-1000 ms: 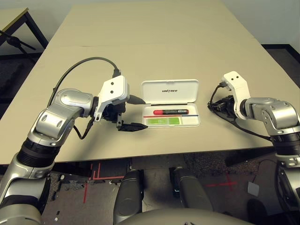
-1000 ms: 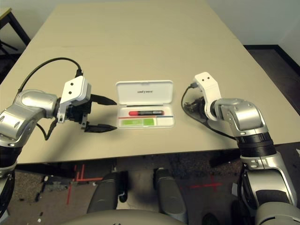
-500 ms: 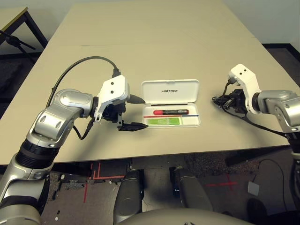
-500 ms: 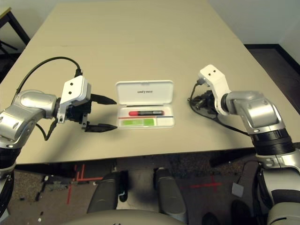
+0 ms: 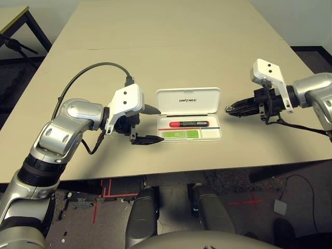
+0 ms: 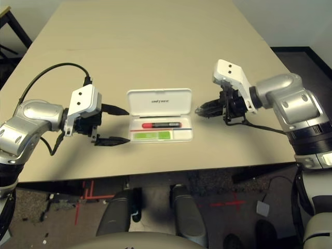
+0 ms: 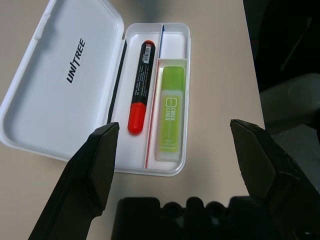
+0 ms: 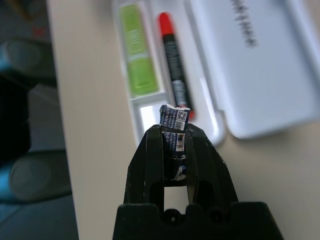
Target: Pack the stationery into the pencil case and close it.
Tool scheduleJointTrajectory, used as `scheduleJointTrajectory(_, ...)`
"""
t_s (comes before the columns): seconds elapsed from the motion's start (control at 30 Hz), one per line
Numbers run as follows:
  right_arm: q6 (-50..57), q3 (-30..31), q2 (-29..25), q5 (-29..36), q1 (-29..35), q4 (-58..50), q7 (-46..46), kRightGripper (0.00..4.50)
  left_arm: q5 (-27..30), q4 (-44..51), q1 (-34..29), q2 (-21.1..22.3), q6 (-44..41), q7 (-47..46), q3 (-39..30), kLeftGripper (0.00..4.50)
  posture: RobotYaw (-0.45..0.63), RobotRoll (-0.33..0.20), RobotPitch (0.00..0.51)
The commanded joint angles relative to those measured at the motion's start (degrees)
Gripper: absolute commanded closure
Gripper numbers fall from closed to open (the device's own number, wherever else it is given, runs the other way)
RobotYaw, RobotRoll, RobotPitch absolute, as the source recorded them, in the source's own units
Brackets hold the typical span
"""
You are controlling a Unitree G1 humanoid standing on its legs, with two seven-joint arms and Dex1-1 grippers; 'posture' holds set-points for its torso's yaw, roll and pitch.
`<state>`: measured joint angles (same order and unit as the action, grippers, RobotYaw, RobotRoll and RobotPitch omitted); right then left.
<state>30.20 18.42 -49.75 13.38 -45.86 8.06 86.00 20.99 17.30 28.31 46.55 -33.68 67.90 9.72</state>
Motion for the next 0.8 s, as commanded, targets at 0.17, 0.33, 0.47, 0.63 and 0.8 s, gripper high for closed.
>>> scheduleJointTrajectory(0.17, -7.47, 6.11, 3.88, -5.52, -2.34, 1.89, 4.94, 4.17, -0.36, 0.48, -1.65, 1.08, 0.62, -0.19, -0.08, 0.0, 0.06, 0.0, 0.161)
scheduleJointTrajectory(0.33, -9.07, 8.56, 7.25, -9.11, -3.66, 3.85, 4.43, 4.17, -0.44, 0.12, -2.15, 1.49, 1.05, -0.46, -0.41, 0.0, 0.07, 0.0, 0.162)
scheduleJointTrajectory(0.47, -9.42, 8.78, 8.34, -10.59, -3.71, 4.5, 4.33, 4.17, -0.36, 0.19, -2.36, 1.46, 1.01, -0.93, -0.54, 0.0, 0.08, 0.0, 0.163)
scheduleJointTrajectory(0.63, -10.92, 9.03, 9.26, -12.35, -3.54, 5.46, 4.53, 4.17, -0.35, 0.21, -2.68, 1.56, 1.02, -1.18, -0.59, 0.0, 0.09, 0.0, 0.165)
scheduleJointTrajectory(0.8, -11.4, 8.66, 9.07, -13.13, -3.06, 5.78, 5.18, 4.17, -0.2, 0.2, -2.84, 1.76, 0.91, -1.38, -0.7, 0.0, 0.09, 0.0, 0.164)
